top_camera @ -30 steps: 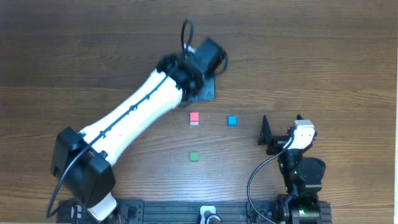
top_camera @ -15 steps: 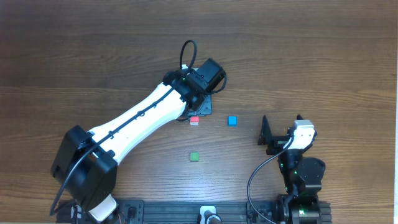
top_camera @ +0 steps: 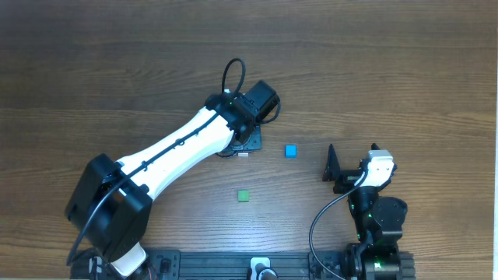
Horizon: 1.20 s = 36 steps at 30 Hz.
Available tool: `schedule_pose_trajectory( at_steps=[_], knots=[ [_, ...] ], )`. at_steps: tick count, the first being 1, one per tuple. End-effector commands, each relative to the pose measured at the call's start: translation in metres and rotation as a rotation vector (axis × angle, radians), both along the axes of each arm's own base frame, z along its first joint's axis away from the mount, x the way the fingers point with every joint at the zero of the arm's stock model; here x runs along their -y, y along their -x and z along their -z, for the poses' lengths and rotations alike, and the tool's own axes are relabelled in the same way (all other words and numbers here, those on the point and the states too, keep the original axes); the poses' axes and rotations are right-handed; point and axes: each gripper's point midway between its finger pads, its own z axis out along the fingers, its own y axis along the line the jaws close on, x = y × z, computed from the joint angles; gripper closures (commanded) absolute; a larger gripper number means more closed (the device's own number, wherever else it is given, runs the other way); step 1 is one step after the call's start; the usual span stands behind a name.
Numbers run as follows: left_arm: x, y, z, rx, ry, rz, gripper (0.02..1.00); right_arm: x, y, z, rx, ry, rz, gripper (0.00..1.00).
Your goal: Stack Cubes
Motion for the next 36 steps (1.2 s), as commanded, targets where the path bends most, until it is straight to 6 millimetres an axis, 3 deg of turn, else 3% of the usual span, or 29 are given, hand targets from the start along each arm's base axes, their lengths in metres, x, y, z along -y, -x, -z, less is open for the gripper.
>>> schedule_pose_trajectory(
  at_steps=[1,14,36],
  knots=[
    [0.004,0.001,0.005,-0.012,0.014,-0.013,0.930,-0.001,0.000,0.002,0.002,0.000,-0.007,0.009],
    [0.016,-0.003,0.015,-0.006,0.035,0.000,0.928,-0.001,0.000,0.002,0.002,0.000,-0.007,0.009],
    [0.011,0.002,0.019,-0.032,0.013,-0.016,0.925,-0.001,0.000,0.002,0.002,0.000,-0.007,0.009]
  ],
)
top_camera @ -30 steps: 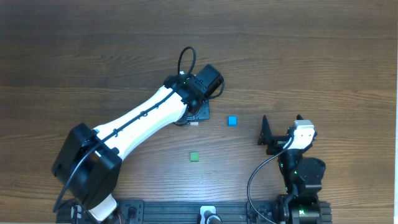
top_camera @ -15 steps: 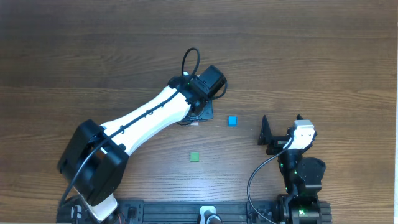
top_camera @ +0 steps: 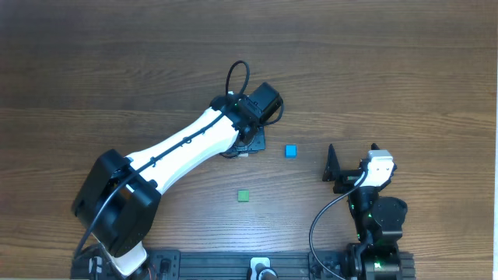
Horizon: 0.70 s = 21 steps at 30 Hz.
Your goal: Stack Cubes
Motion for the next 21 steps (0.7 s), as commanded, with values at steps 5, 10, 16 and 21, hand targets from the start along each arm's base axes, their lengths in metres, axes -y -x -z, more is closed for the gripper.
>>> schedule_pose_trajectory(
  at_steps=[5,10,16,21],
  knots=[
    [0.0001,0.0039,0.0089,-0.027,-0.009,-0.010,0.925,-0.0011,0.0003,0.0016,0.002,0.000,-0.007,0.007],
    [0.0002,0.0040,0.0089,-0.027,-0.009,-0.009,0.928,-0.0011,0.0003,0.0016,0.002,0.000,-0.007,0.009],
    [0.0002,0.0039,0.0089,-0.026,-0.009,-0.010,0.917,-0.0011,0.0003,0.0016,0.002,0.000,-0.007,0.009],
    [0.0000,0.0040,0.0103,-0.029,-0.012,-0.009,0.886,-0.0011,0.0003,0.0016,0.002,0.000,-0.007,0.009]
  ],
)
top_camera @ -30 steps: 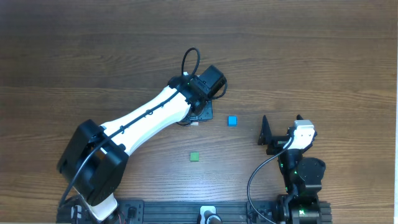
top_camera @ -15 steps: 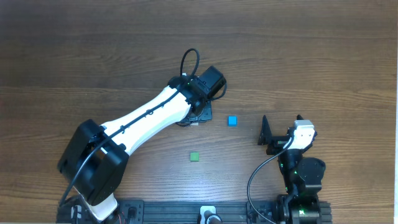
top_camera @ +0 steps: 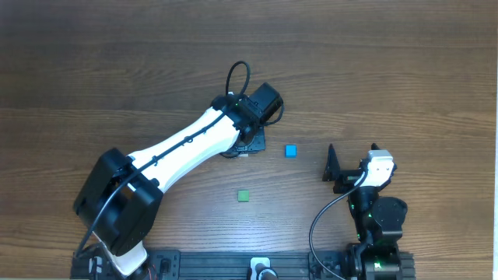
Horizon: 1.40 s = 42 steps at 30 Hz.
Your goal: Stack Cubes
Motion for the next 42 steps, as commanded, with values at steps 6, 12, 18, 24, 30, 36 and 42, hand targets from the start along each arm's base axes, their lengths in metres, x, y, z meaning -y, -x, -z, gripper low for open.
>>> schedule_pose_trajectory(
  at_steps=[6,12,18,24,30,36,42],
  knots=[
    [0.000,0.004,0.008,-0.023,-0.007,-0.007,0.818,-0.001,0.000,0.002,0.002,0.000,-0.007,0.009],
    [0.002,0.002,0.007,-0.018,-0.002,-0.007,0.739,-0.001,0.000,0.002,0.002,0.000,-0.007,0.007],
    [0.002,0.002,0.007,-0.018,-0.002,-0.007,0.649,-0.001,0.000,0.002,0.002,0.000,-0.007,0.009],
    [0.002,0.002,0.007,-0.018,-0.002,-0.007,0.553,-0.001,0.000,0.002,0.002,0.000,-0.007,0.007],
    [0.004,-0.005,0.004,0.015,0.009,-0.009,0.156,-0.001,0.000,0.002,0.002,0.000,-0.007,0.007],
    [-0.015,-0.053,-0.035,0.235,0.031,-0.101,0.020,-0.001,0.000,0.002,0.002,0.000,-0.007,0.007],
    [-0.092,-0.109,-0.099,0.427,0.064,-0.242,0.020,-0.001,0.000,0.002,0.002,0.000,-0.007,0.009]
  ],
)
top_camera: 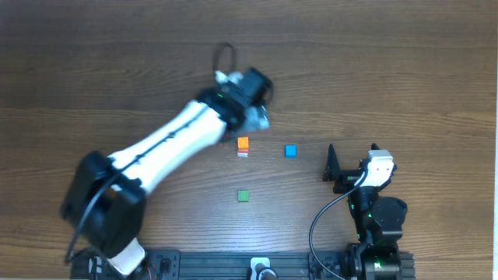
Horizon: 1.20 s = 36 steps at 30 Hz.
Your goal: Stack Cubes
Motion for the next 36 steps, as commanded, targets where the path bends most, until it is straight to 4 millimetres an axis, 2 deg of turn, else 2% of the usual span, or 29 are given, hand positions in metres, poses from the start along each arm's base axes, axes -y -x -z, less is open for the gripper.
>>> schedule_pose_trajectory(
  at_steps=[1,5,8,12,20,24,27,32,36],
  knots=[
    [-0.082,-0.040,-0.070,0.192,-0.003,-0.145,0.020,-0.001,0.000,0.002,0.002,0.001,-0.007,0.007],
    [-0.141,-0.051,-0.120,0.359,0.013,-0.210,0.020,-0.001,0.000,0.002,0.002,0.001,-0.007,0.007],
    [-0.160,-0.049,-0.148,0.514,0.010,-0.177,0.020,-0.001,0.000,0.002,0.002,0.001,-0.007,0.007],
    [-0.171,-0.028,-0.170,0.686,-0.017,-0.123,0.025,-0.001,0.000,0.002,0.002,0.001,-0.007,0.007],
    [-0.191,0.027,-0.183,0.856,-0.062,-0.062,0.020,-0.001,0.000,0.002,0.002,0.001,-0.007,0.007],
    [-0.207,0.054,-0.184,0.925,-0.093,-0.051,0.023,-0.001,0.000,0.002,0.002,0.001,-0.007,0.007],
    [-0.213,0.071,-0.176,0.958,-0.132,-0.015,0.020,-0.001,0.000,0.002,0.002,0.001,-0.007,0.009],
    [-0.218,0.094,-0.137,0.977,-0.192,0.022,0.023,-0.001,0.000,0.002,0.002,0.001,-0.007,0.009],
    [-0.216,0.100,-0.105,1.011,-0.212,0.053,0.020,-0.001,0.000,0.002,0.002,0.001,-0.007,0.009]
  ],
)
